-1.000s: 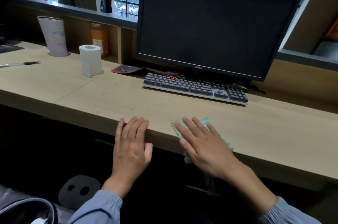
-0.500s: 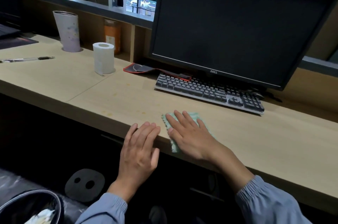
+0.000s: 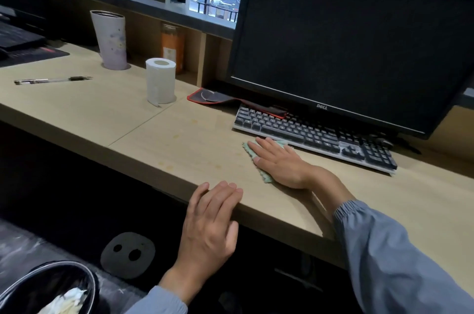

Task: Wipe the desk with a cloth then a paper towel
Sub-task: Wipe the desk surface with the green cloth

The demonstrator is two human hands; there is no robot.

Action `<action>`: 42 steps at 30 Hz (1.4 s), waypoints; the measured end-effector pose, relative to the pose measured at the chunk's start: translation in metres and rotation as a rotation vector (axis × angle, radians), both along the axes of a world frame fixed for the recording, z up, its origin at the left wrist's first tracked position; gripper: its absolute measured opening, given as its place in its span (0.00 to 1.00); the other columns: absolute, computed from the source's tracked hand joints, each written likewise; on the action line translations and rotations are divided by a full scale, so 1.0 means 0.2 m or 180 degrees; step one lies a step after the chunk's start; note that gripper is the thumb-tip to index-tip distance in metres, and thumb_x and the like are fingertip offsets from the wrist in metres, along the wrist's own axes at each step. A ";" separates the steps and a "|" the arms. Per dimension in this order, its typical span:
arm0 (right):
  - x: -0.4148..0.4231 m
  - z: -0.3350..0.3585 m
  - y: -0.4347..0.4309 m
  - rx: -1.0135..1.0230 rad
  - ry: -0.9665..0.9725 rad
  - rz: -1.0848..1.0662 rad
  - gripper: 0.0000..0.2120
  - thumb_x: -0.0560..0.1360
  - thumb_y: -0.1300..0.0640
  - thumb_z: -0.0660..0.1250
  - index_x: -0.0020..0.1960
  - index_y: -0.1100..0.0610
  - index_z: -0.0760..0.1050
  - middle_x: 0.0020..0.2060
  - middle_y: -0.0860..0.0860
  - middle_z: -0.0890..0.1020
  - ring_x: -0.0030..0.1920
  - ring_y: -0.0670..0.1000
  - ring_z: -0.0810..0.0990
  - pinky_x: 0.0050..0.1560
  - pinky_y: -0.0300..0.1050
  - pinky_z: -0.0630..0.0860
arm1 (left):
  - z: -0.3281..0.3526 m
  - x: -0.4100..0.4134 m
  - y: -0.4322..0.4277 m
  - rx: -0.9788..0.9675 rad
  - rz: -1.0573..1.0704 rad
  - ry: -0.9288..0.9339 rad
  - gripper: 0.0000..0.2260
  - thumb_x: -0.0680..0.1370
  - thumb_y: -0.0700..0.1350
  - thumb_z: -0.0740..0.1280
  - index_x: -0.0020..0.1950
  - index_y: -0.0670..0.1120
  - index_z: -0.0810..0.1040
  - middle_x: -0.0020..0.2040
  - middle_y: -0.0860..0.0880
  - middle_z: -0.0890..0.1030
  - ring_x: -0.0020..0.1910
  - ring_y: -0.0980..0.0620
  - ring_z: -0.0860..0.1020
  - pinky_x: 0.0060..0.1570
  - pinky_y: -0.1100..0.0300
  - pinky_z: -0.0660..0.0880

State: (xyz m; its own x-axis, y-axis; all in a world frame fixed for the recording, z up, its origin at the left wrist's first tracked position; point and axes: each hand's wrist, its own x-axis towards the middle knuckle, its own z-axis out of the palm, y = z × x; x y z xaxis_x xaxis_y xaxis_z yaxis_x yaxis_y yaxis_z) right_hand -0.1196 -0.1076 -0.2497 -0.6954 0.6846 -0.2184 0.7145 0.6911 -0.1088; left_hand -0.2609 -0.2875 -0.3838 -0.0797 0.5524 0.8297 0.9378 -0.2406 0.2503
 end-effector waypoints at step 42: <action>-0.08 -0.01 -0.50 -0.0009 0.0049 0.0267 0.25 0.85 0.40 0.38 0.81 0.36 0.36 0.80 0.37 0.34 0.77 0.41 0.28 0.79 0.53 0.32 | 0.15 -0.41 -0.17 0.0244 0.0530 -0.0591 0.13 0.73 0.31 0.65 0.55 0.36 0.83 0.53 0.39 0.80 0.54 0.38 0.79 0.63 0.51 0.73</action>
State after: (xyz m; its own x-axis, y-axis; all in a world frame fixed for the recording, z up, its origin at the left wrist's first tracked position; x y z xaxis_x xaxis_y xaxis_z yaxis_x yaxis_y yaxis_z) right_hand -0.1350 -0.2078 -0.2523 -0.7537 0.6231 -0.2092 0.6523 0.7482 -0.1213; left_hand -0.3435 -0.3218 -0.3543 -0.3192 0.4549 0.8314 0.9058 -0.1117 0.4088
